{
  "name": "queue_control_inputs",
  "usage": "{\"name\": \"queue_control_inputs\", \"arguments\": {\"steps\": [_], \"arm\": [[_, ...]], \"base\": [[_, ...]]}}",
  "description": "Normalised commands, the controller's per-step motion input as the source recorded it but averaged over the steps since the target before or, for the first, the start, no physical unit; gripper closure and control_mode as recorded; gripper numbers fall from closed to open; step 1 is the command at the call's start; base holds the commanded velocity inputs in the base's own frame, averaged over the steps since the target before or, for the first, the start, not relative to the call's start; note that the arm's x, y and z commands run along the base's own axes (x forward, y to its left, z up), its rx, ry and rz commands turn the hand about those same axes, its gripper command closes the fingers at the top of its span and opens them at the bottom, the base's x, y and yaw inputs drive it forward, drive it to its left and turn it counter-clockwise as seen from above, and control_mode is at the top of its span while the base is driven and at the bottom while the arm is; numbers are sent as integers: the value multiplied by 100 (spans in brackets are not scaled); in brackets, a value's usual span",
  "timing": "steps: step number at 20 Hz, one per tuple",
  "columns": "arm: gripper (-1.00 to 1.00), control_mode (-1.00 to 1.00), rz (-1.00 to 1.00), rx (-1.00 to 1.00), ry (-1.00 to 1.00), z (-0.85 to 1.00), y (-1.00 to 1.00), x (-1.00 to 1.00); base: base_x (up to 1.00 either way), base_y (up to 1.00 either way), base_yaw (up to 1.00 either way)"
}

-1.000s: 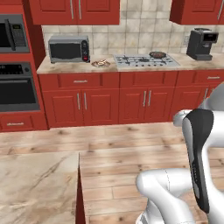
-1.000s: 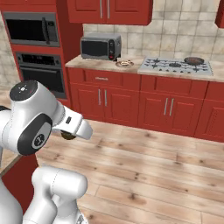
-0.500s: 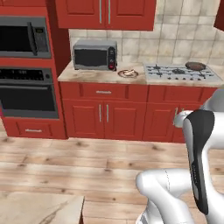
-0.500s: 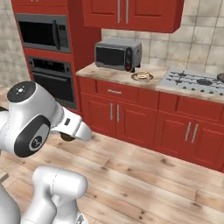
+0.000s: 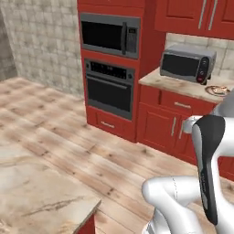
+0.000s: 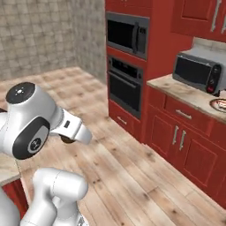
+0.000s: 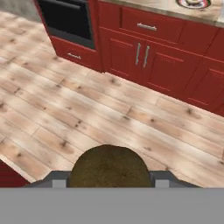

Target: Place the cold items (kiwi and avocado) from the fridge in one tupperware on the dining counter. Place the warm items (kebab skewer and hot dog) in the stove area in another tupperware.

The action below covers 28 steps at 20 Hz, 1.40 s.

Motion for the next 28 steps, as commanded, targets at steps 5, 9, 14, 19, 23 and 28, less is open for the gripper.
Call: {"name": "queue_control_inputs", "arguments": {"steps": [5,9,14,19,23,28], "arm": [[100,100,0,0,0,0,0,0],[100,100,0,0,0,0,0,0],[100,100,0,0,0,0,0,0],[100,100,0,0,0,0,0,0],[100,100,0,0,0,0,0,0],[100,100,0,0,0,0,0,0]], "base": [[0,-37,91],[0,-86,72],[0,-96,67],[39,-56,49],[95,-46,13],[100,-65,-4]]}}
